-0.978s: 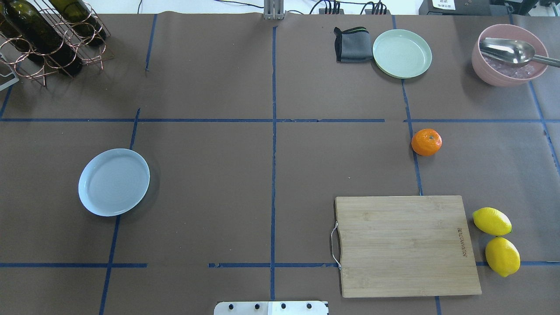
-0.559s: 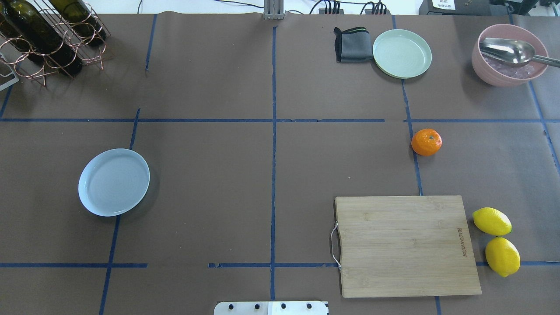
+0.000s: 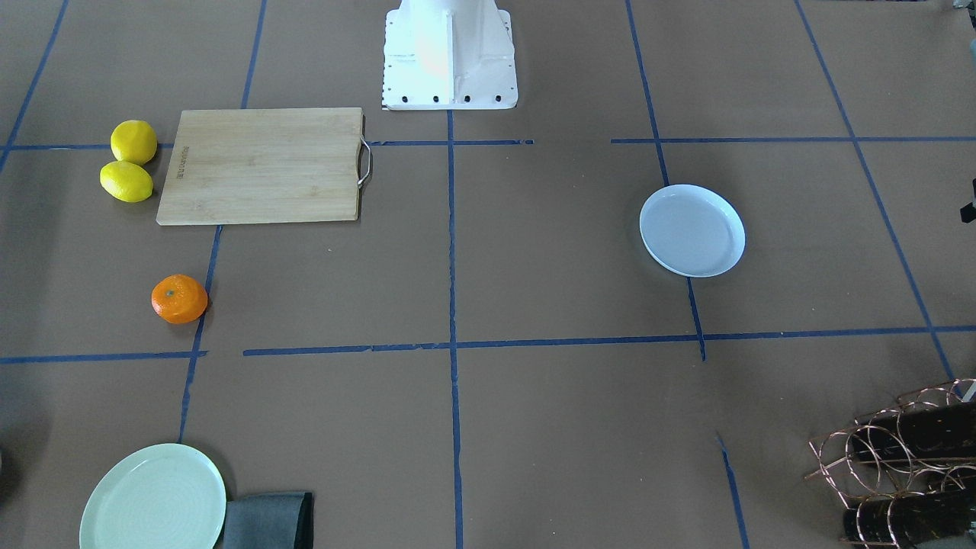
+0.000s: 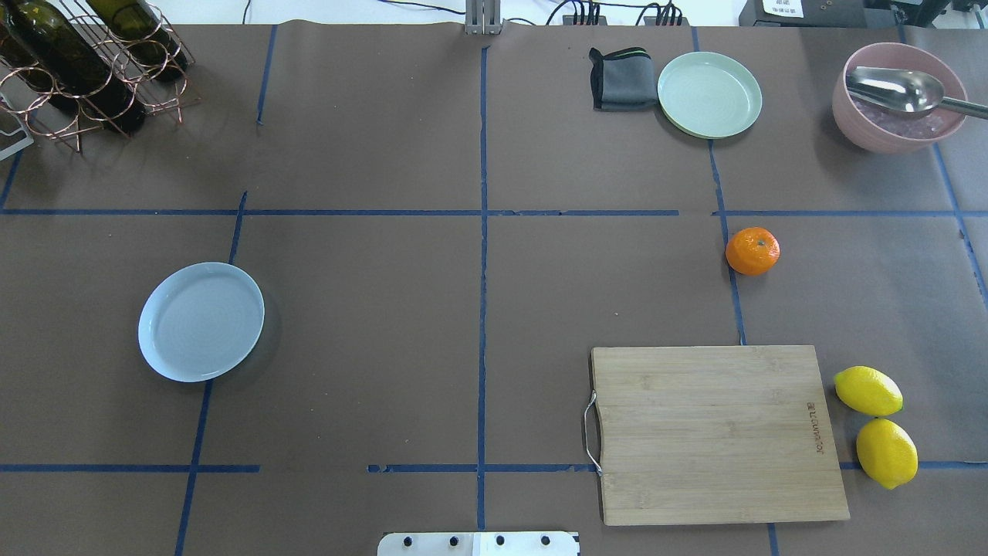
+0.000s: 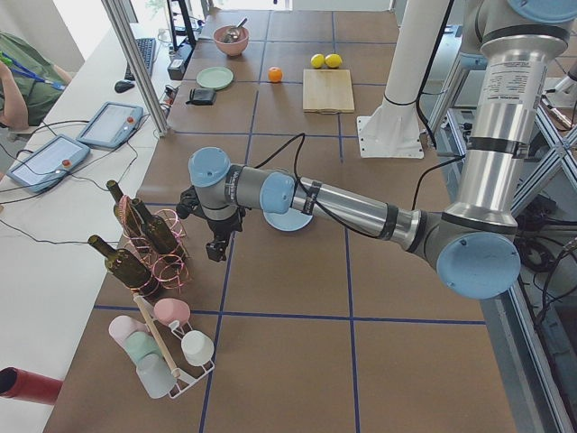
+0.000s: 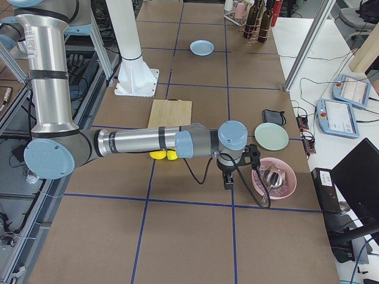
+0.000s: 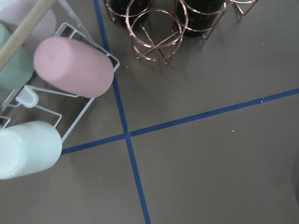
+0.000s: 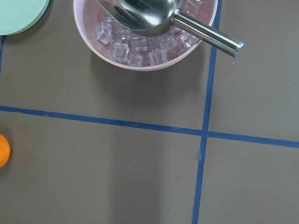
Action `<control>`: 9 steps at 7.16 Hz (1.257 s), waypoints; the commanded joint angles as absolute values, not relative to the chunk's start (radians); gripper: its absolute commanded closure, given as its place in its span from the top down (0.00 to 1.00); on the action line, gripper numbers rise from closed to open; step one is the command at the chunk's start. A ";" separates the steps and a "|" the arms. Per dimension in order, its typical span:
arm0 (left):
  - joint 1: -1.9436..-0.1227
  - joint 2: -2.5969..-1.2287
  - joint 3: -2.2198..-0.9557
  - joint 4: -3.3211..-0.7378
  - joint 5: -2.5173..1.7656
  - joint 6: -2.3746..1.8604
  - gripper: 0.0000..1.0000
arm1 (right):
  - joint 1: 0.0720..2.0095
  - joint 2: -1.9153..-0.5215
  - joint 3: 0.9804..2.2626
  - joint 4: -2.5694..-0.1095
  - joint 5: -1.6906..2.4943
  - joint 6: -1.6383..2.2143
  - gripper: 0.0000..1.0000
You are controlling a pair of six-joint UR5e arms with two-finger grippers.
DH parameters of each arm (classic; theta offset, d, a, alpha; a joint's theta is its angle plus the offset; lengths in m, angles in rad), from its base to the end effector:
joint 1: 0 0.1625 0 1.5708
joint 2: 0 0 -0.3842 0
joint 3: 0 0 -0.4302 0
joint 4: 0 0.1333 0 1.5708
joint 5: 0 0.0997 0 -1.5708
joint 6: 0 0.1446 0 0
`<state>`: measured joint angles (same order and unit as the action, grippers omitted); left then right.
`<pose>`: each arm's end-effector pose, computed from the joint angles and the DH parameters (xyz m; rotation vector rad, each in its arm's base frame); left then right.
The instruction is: Pick orange to plate
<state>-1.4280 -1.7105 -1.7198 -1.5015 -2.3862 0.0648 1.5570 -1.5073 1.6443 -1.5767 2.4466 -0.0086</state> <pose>0.0555 -0.5828 0.4955 0.1759 0.8222 0.2847 0.0145 -0.5617 0.5659 0.1203 -0.8749 -0.0783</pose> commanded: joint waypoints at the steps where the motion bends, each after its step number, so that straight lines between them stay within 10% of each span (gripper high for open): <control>1: -1.304 -1.694 -1.724 -1.741 -2.376 -0.308 1.00 | 1.533 -1.494 1.634 -1.575 2.450 0.003 1.00; 9: -0.838 -1.552 -1.758 -2.164 -2.036 -1.103 1.00 | 1.506 -1.491 1.635 -1.543 2.451 0.080 1.00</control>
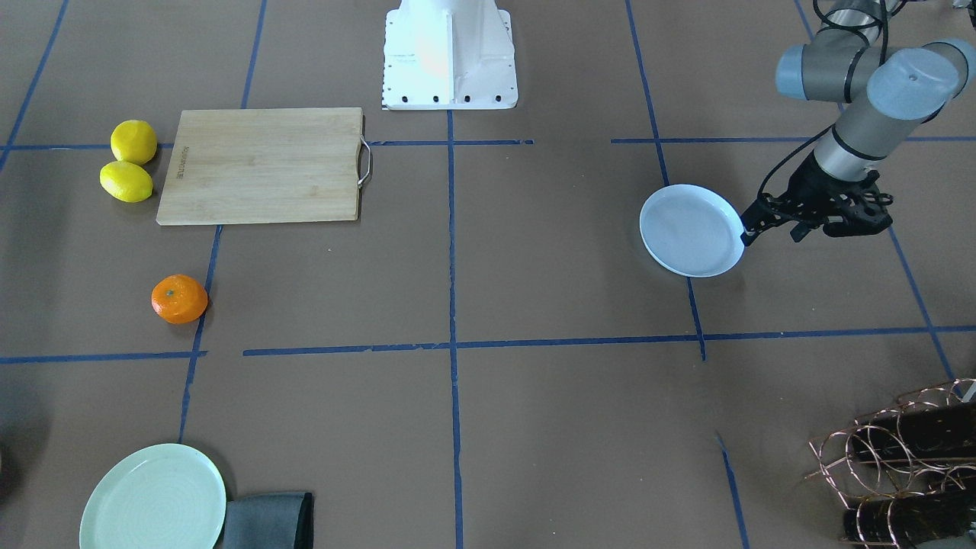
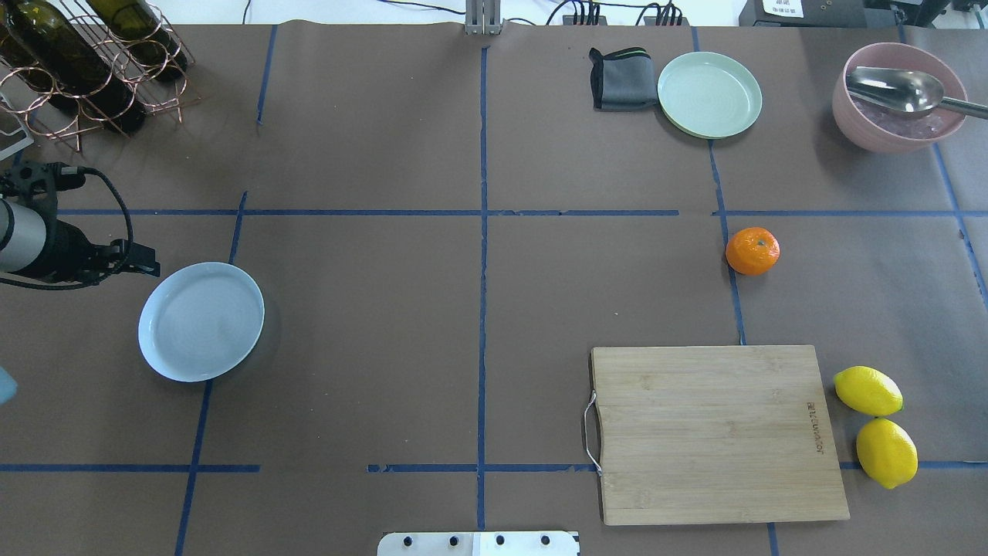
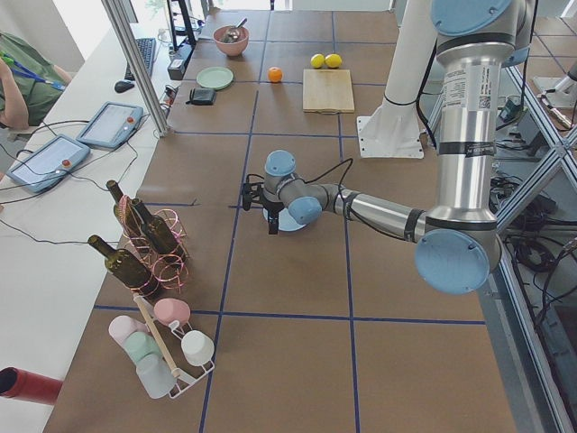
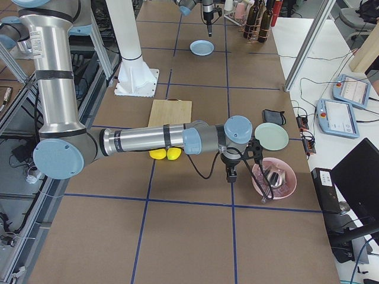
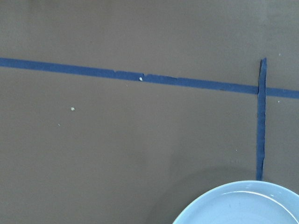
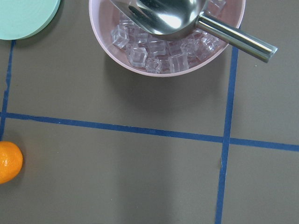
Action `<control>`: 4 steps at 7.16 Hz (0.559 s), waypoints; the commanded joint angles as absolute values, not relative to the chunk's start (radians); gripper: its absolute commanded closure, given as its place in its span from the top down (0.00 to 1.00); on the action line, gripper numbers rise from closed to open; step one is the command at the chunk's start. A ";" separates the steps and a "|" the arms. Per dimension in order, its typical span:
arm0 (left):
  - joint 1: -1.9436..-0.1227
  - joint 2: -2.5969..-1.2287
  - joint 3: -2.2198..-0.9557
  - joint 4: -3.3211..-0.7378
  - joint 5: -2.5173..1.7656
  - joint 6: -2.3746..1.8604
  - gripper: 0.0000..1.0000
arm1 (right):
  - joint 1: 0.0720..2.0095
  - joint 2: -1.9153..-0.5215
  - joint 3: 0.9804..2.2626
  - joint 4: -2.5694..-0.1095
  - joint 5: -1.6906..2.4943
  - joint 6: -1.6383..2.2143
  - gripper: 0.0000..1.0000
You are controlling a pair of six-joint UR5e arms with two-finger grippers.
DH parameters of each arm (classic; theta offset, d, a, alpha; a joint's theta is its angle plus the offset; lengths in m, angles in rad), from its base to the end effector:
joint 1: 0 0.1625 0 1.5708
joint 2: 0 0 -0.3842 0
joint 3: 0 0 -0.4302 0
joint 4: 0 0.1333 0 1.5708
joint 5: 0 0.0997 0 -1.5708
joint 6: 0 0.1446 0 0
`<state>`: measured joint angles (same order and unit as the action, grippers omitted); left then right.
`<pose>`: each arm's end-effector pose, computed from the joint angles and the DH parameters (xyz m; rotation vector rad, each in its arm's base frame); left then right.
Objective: Pick orange to plate
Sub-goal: 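Reach the left gripper to the rim of the light blue plate and grasp it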
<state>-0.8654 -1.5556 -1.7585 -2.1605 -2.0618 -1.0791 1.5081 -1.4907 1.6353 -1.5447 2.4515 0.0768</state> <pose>0.3253 -0.4824 0.4962 0.1051 0.8738 -0.1622 -0.0140 -0.5706 0.5573 0.0979 -0.8874 -0.0620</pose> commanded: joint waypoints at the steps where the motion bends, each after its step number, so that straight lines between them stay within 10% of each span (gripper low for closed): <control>1: -0.813 -1.552 -1.746 -2.164 -2.036 -1.103 1.00 | 1.506 -1.491 1.635 -1.543 2.451 0.078 1.00; 4: -0.758 -1.545 -1.738 -2.161 -2.037 -1.097 1.00 | 1.506 -1.491 1.637 -1.543 2.451 0.080 1.00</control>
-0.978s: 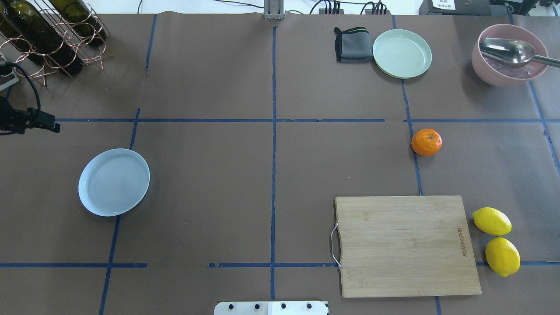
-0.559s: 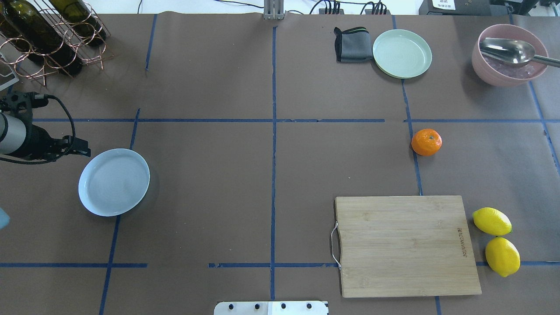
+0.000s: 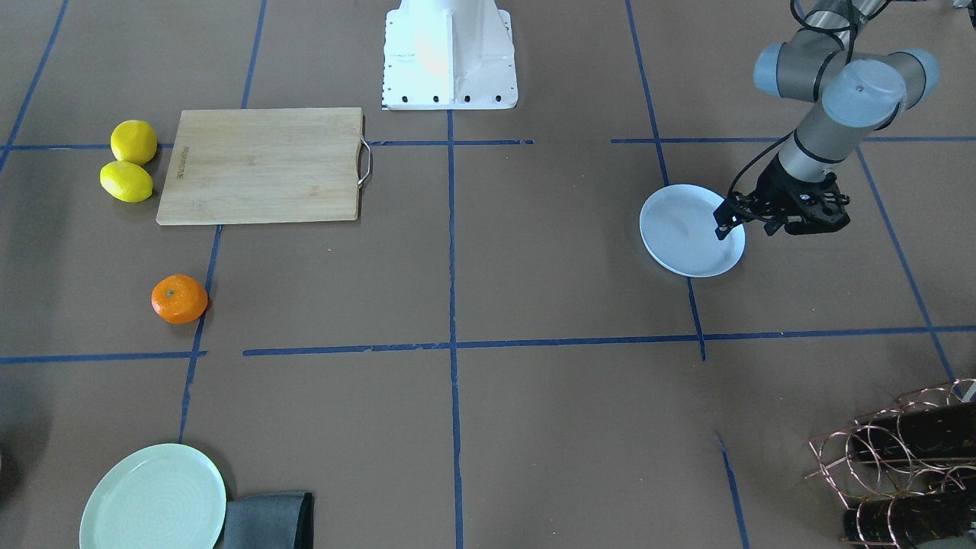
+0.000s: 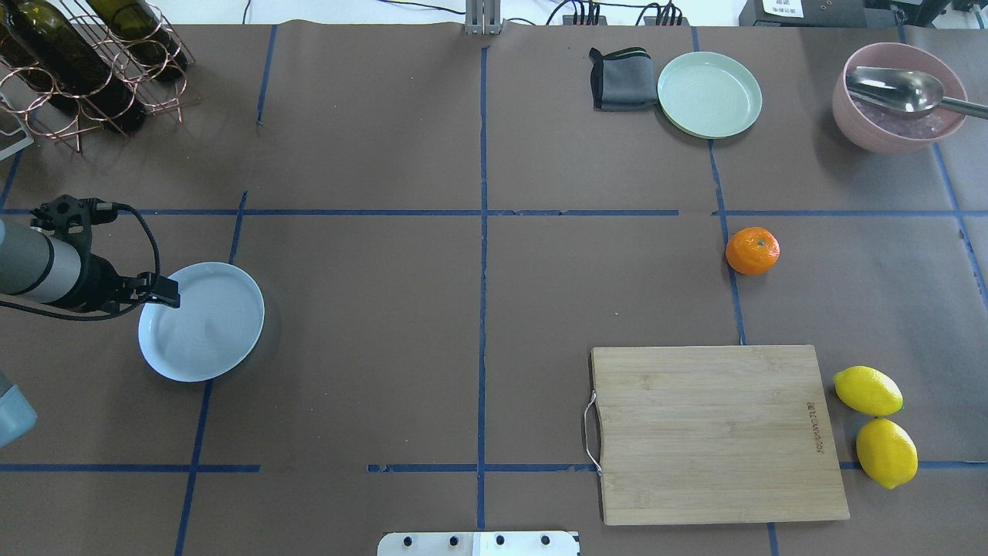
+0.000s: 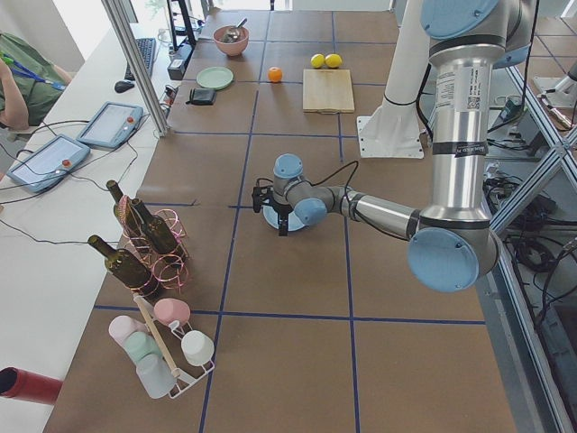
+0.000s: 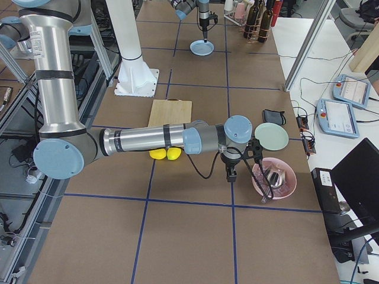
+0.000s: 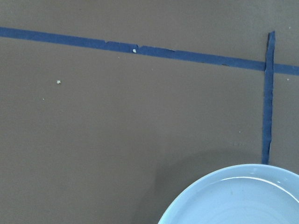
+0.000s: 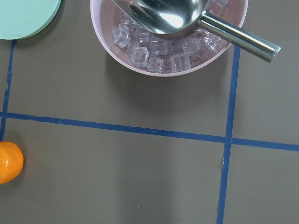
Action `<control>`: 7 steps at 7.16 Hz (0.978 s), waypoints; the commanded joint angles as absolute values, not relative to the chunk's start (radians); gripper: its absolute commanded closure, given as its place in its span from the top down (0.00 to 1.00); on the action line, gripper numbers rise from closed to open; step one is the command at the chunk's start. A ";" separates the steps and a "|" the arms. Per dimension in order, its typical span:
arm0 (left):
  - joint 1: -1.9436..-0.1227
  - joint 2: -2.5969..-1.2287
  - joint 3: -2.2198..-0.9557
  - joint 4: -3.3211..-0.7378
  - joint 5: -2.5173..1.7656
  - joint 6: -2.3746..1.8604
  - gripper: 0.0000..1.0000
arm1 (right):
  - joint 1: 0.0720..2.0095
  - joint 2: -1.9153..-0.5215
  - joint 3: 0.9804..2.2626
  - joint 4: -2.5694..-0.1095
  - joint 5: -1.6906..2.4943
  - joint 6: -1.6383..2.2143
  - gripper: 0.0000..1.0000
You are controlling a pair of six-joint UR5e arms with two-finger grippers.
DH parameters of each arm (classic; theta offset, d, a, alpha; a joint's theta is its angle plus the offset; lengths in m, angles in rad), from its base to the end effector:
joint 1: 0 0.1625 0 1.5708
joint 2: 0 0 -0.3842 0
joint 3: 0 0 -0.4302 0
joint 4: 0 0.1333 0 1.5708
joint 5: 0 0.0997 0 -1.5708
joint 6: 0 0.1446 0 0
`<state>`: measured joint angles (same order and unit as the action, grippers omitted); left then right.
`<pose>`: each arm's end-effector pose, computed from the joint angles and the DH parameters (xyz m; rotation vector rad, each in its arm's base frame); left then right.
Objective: Pick orange to plate
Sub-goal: 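Reach the left gripper to the rim of the light blue plate and grasp it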
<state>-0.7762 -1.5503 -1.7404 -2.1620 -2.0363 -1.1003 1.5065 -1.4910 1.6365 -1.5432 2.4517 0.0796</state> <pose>0.3648 -0.4540 0.5109 0.0637 0.8485 -0.1148 -0.0149 -0.5706 0.5566 0.0982 -0.8879 -0.0620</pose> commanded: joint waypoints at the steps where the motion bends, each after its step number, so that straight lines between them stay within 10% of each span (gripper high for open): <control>1: -0.756 -1.536 -1.738 -2.161 -2.037 -1.094 1.00 | 1.506 -1.491 1.637 -1.542 2.453 0.080 1.00; 5: -0.753 -1.520 -1.738 -2.163 -2.039 -1.091 0.90 | 1.506 -1.491 1.644 -1.542 2.453 0.083 1.00; 7: -0.750 -1.520 -1.738 -2.163 -2.039 -1.092 0.41 | 1.506 -1.491 1.646 -1.542 2.453 0.083 1.00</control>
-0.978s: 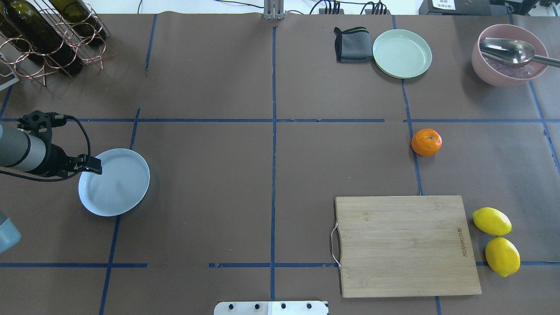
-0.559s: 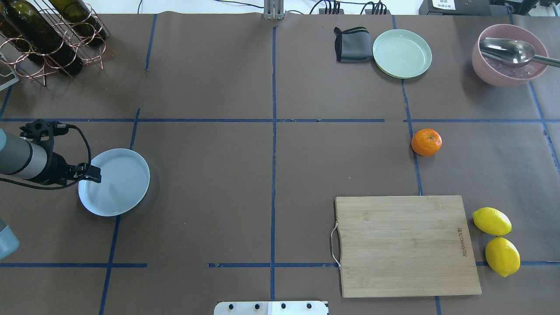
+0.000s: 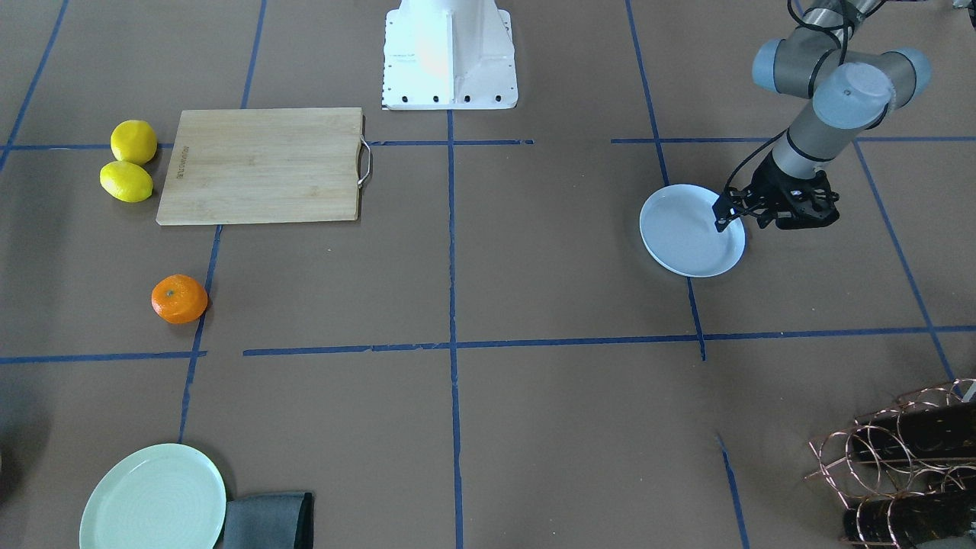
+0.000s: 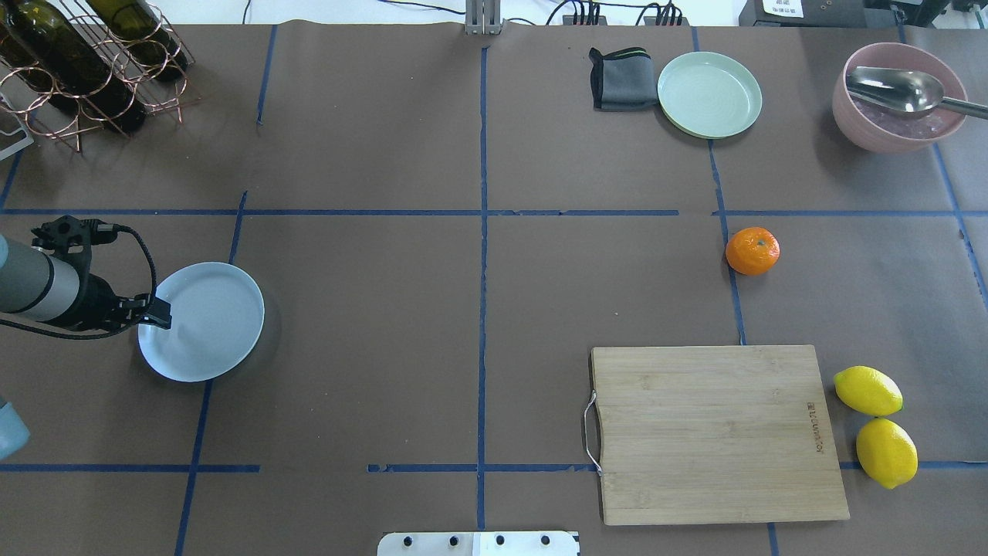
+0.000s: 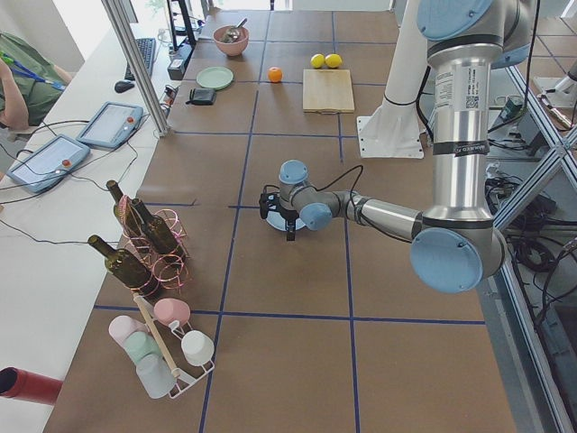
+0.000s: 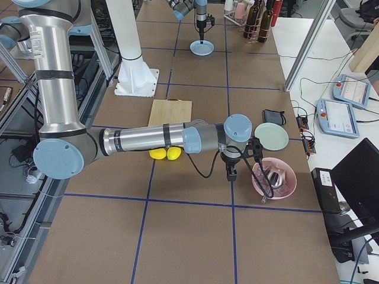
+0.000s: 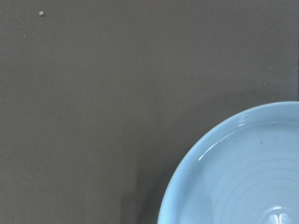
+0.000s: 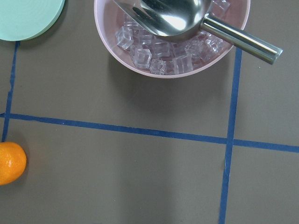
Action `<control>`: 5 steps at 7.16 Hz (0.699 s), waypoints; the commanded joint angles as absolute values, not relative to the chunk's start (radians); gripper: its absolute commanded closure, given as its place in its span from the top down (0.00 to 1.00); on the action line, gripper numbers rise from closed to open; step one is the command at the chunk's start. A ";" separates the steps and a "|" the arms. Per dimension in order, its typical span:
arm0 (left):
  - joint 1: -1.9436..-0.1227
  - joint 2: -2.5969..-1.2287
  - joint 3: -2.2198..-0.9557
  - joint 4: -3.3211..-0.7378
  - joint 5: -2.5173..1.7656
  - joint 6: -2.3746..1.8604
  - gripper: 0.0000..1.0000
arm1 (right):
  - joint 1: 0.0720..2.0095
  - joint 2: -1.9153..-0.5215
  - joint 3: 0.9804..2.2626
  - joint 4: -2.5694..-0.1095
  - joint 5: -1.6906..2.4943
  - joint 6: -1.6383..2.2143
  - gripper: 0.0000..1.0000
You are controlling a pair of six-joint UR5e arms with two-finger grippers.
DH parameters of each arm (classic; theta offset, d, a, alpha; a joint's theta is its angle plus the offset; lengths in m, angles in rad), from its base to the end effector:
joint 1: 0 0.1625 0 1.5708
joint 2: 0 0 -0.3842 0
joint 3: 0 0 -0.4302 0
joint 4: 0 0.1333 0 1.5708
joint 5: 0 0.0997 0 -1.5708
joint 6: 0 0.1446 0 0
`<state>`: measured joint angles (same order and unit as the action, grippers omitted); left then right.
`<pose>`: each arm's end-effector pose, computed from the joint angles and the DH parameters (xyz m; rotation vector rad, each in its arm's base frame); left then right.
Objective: Pick orange to plate
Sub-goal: 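Reach the left gripper to the rim of the light blue plate and grasp it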
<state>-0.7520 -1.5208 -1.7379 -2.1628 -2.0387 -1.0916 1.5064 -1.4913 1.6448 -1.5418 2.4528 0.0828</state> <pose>0.3681 -0.4376 0.5290 0.0361 0.8261 -0.0912 -0.0151 -0.5706 0.5520 0.1053 -0.8895 -0.0633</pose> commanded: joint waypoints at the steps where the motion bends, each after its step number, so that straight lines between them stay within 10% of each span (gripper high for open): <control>1: -0.749 -1.520 -1.741 -2.163 -2.039 -1.092 0.33 | 1.506 -1.490 1.646 -1.542 2.453 0.093 1.00; 4: -0.747 -1.520 -1.746 -2.163 -2.043 -1.092 0.32 | 1.508 -1.489 1.654 -1.542 2.453 0.097 1.00; 5: -0.749 -1.520 -1.744 -2.163 -2.043 -1.092 0.16 | 1.506 -1.489 1.655 -1.542 2.453 0.098 1.00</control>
